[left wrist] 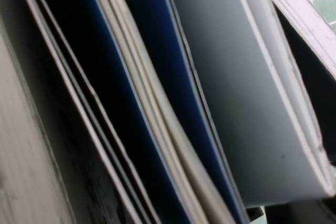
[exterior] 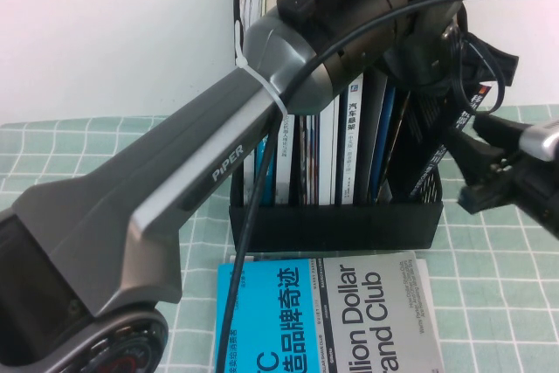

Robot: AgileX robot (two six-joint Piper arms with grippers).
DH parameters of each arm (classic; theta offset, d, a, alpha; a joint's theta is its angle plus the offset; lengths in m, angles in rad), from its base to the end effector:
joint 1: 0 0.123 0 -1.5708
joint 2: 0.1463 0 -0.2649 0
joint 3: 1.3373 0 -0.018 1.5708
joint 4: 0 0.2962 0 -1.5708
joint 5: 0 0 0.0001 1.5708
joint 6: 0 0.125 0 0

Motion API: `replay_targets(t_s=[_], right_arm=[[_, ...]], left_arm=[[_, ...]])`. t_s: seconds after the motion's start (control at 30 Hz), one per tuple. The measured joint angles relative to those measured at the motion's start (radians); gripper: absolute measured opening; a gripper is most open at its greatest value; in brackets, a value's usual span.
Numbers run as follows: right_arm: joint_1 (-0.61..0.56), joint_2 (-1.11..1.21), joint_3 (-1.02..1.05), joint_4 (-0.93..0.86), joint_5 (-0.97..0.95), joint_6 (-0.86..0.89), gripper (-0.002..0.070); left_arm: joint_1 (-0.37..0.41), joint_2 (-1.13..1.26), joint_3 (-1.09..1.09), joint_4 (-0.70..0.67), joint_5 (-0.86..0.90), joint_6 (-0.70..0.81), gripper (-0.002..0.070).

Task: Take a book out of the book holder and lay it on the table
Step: Hold the bookshelf, then pick up the right side book from the book shelf

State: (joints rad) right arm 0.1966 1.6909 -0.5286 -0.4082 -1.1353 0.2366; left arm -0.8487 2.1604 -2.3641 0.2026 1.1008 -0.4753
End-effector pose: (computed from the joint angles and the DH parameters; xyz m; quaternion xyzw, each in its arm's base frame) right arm 0.3277 0.1111 0.1296 -0.1789 0.6750 0.2155 0.6826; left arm 0.3750 -0.3918 0.3331 0.1803 0.9060 -0.1476 0.3533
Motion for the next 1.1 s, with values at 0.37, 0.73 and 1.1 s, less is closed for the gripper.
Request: replay_targets(t_s=[0.37,0.73,1.1], right_arm=[[0.074,0.092,-0.106,0.161,-0.004,0.007,0.0267],[0.074,0.124,-0.147,0.196,-0.026,0.004,0.0134],[0.083,-0.024,-0.139,0.283,0.094,0.003,0.0134]], left_arm=[[0.000,0.000,0.000,-0.002,0.000,-0.021,-0.0003],[0.002,0.000,0.000,-0.033,0.002,-0.043,-0.0002],[0.002,-0.060,-0.075,-0.083,0.052,-0.051,-0.0003]])
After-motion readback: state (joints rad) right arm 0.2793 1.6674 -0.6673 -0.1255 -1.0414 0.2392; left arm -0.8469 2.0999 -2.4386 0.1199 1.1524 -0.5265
